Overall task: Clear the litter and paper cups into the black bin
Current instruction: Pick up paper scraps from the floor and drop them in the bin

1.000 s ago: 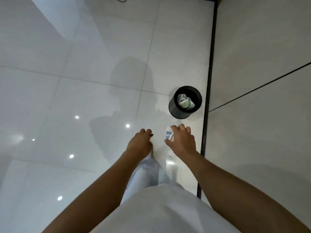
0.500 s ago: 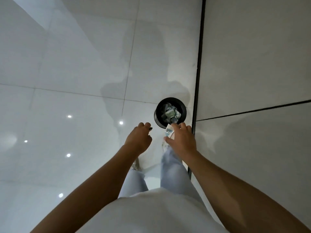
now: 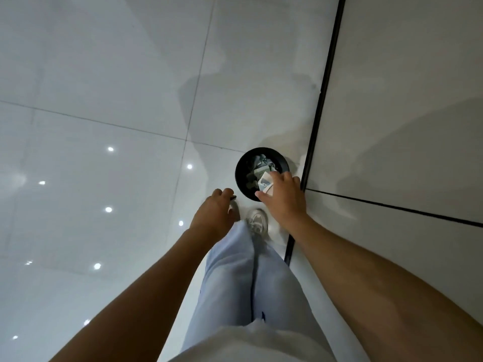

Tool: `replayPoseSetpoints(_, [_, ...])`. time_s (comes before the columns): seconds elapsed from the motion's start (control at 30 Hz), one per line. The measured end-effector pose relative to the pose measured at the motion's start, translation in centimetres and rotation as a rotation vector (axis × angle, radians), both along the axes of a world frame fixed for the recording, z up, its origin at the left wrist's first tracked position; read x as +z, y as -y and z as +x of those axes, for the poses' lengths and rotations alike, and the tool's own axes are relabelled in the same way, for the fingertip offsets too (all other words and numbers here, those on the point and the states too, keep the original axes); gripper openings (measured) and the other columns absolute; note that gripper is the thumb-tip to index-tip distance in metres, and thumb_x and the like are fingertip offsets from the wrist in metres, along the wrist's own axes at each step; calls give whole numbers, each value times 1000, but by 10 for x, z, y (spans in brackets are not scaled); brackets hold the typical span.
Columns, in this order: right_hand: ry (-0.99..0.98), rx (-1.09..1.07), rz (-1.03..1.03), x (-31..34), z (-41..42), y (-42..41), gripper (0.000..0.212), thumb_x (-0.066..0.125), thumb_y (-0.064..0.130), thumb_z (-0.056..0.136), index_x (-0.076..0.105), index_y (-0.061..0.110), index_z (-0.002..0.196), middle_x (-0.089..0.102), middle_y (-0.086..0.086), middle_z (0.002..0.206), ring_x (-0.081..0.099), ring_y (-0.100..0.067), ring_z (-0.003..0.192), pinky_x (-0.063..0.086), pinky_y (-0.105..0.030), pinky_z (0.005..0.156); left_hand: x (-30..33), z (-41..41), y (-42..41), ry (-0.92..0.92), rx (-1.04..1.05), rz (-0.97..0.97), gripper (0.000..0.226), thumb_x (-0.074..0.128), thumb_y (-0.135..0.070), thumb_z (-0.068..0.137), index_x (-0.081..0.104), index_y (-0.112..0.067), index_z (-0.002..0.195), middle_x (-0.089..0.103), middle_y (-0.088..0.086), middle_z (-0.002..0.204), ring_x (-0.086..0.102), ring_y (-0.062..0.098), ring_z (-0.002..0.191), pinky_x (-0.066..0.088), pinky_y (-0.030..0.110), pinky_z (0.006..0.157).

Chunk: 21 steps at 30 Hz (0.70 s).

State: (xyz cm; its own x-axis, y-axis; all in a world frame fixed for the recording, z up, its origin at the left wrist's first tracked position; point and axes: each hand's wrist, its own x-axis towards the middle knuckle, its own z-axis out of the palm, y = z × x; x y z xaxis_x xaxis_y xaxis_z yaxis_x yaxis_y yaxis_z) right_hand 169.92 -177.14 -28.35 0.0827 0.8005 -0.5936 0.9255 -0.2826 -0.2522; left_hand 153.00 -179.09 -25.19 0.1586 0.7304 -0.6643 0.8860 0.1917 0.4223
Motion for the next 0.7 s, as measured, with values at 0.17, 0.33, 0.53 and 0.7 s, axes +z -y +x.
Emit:
replayPoseSetpoints(0.17, [3,-14,-30,-55,-4,-29,63,57,50,89,39,19,141,44,-9,139,40,-30,127,43,-42,93,-40,-3,-16,-9,-5,-28,43,53,-19,93,43,-13,135,52,10,125,57,27,107,44,27,82])
replayPoseSetpoints(0.33, [-39,-98,-71,-82,5,-27,54,51,44,95,40,15,139,46,-10,137,43,-30,125,44,-42,93,-66,7,-33,14,-24,-34,44,54,-19,93,43,-14,136,53,9,126,57,26,107,43,25,81])
replayPoseSetpoints(0.53, [-52,-264,-79,-85,33,-9,46,49,32,98,43,13,139,45,-11,138,42,-29,126,42,-41,99,-93,47,-63,30,-101,-61,47,54,-23,93,39,-13,136,53,12,126,58,29,106,52,36,85])
replayPoseSetpoints(0.7, [-53,-292,-73,-81,47,0,41,50,28,98,46,13,135,45,-11,138,43,-28,125,43,-40,95,-112,70,-83,-70,-218,-132,65,57,-43,90,30,-16,142,44,13,137,47,33,122,44,46,99])
